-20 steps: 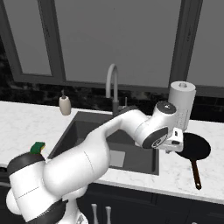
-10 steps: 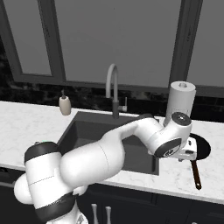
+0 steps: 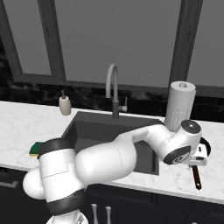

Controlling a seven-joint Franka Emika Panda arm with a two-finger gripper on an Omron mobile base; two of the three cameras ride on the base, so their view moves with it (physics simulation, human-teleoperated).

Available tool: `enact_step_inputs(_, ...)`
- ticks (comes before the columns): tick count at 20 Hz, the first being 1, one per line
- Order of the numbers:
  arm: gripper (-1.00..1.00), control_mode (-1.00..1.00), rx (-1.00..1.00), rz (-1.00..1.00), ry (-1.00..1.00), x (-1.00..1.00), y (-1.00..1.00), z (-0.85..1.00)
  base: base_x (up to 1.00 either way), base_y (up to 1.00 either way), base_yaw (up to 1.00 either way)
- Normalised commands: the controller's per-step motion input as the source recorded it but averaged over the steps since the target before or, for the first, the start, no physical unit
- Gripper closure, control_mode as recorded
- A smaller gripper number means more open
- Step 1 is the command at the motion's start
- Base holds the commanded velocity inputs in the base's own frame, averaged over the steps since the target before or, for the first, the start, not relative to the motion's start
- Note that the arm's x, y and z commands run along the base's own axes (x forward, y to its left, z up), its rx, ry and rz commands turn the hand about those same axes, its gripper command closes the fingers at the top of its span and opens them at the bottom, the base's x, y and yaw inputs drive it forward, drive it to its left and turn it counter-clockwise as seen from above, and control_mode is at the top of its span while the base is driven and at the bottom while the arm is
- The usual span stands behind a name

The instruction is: Pick the pan and sponge and place them into the sink. Then turn on the water.

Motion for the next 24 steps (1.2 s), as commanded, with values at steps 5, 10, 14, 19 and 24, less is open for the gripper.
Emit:
enact_step_inputs(5,-1.0,-1.0,-0.08,0.0,0.03,0.0,-0.25,-0.34,0.0,0.0,0.0)
enact_step_inputs(10,-1.0,-1.0,-0.03,0.0,0.04,0.0,-0.23,-0.25,0.0,0.0,0.0)
enact_step_inputs(14,-1.0,-1.0,0.0,0.0,0.03,0.0,-0.2,-0.17,0.0,0.0,0.0)
enact_step_inputs(19,-1.0,-1.0,0.0,0.0,0.05,0.0,-0.21,-0.2,0.0,0.0,0.0)
enact_step_inputs(24,-1.0,-1.0,0.0,0.0,0.07,0.0,-0.2,-0.24,0.0,0.0,0.0)
